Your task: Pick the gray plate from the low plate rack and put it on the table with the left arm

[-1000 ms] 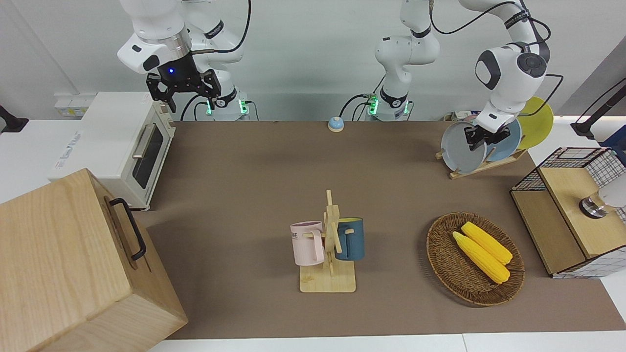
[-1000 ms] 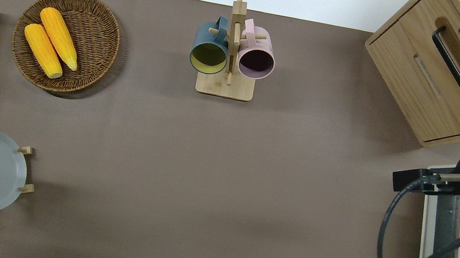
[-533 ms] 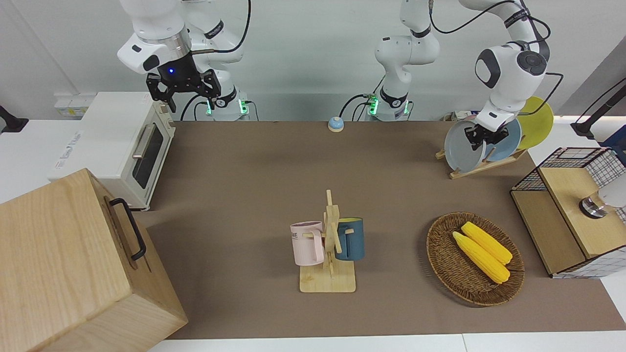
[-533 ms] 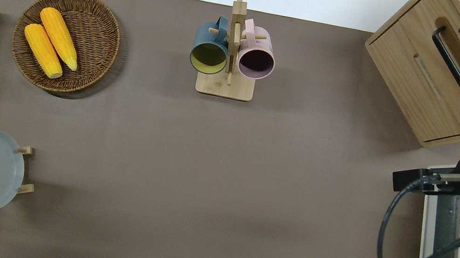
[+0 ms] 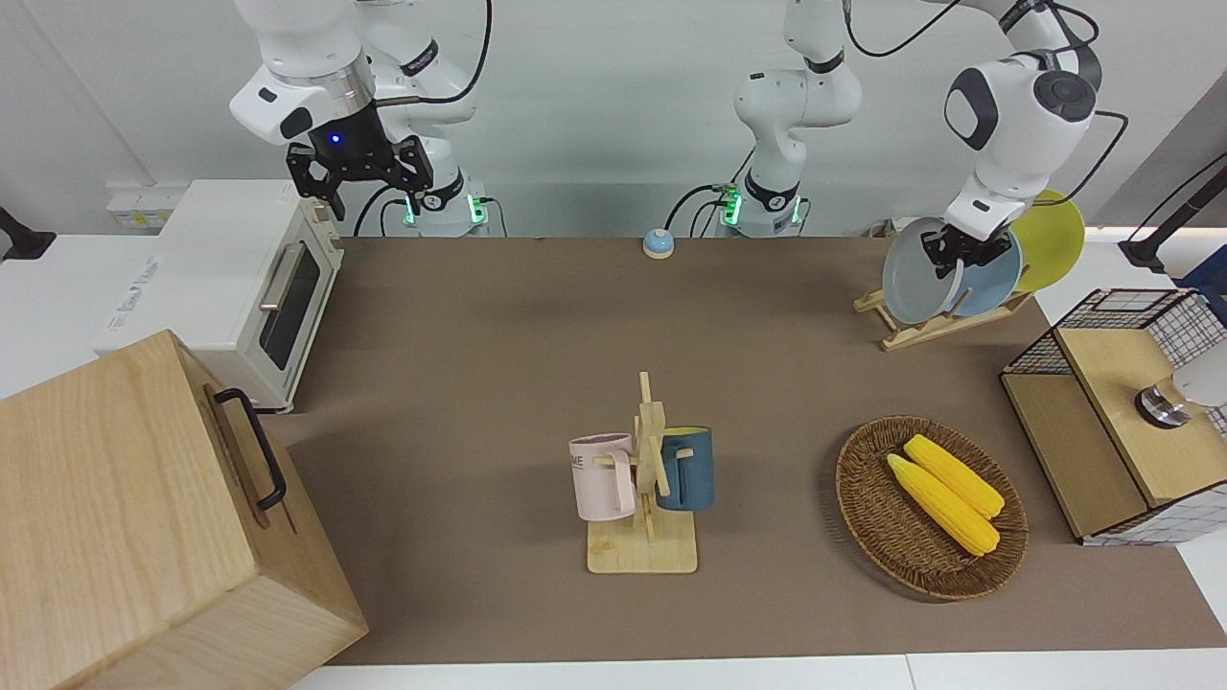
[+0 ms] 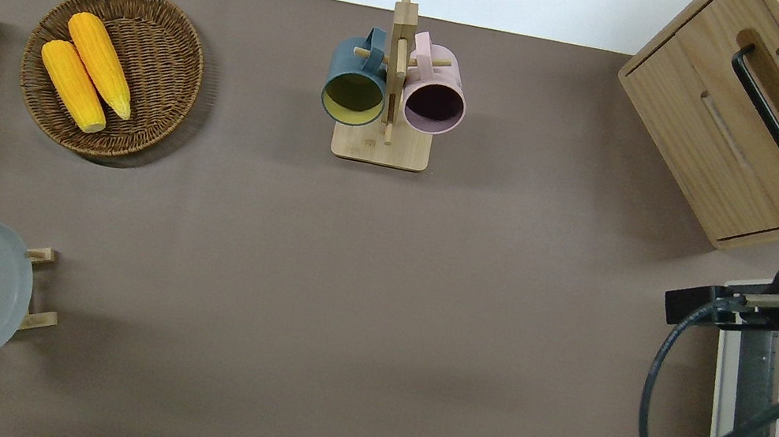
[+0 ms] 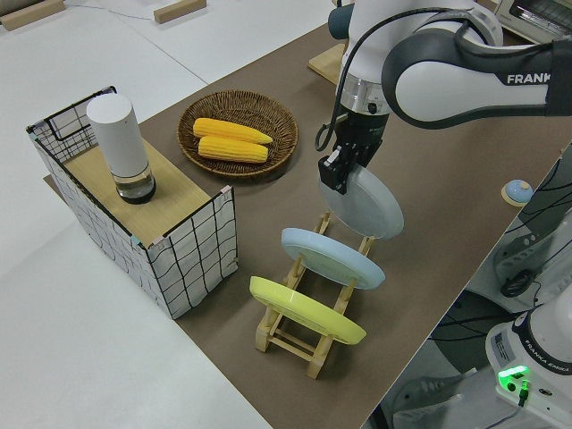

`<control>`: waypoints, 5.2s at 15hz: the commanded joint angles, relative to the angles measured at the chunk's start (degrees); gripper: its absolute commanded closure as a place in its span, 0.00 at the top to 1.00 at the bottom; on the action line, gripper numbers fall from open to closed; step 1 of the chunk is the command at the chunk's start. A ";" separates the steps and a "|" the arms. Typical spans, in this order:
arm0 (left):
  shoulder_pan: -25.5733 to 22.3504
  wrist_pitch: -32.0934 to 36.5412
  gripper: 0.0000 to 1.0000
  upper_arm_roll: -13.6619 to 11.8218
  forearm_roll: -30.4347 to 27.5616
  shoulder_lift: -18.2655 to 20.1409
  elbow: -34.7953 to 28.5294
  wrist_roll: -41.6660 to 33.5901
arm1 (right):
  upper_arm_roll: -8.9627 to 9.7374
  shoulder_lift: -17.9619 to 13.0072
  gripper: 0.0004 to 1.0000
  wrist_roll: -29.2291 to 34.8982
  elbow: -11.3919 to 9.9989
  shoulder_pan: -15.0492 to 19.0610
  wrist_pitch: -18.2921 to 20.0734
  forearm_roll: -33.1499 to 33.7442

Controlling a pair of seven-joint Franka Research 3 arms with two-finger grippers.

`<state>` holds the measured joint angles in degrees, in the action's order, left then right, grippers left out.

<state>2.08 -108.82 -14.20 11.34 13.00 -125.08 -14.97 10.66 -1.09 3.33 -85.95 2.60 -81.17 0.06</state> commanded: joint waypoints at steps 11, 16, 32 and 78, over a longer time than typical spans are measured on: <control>0.47 13.72 0.00 8.75 -6.57 1.23 8.36 7.93 | 0.32 -0.14 0.99 -0.08 0.35 0.56 0.75 -0.59; 0.47 14.33 0.00 9.98 -14.92 1.33 8.09 9.78 | 0.32 -0.14 0.99 -0.08 0.35 0.56 0.75 -0.59; 1.71 8.80 0.00 9.98 -31.02 -0.87 0.54 2.50 | 0.32 -0.14 0.99 -0.08 0.35 0.56 0.75 -0.59; 1.44 -7.90 0.99 9.63 -38.94 -7.72 -7.91 -15.09 | 0.32 -0.14 0.99 0.01 0.35 0.56 0.75 -0.59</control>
<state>3.57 -116.27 -4.39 -27.39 5.20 -134.52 -29.66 10.66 -1.09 3.33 -85.95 2.60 -81.17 0.06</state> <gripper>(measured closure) 0.004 0.009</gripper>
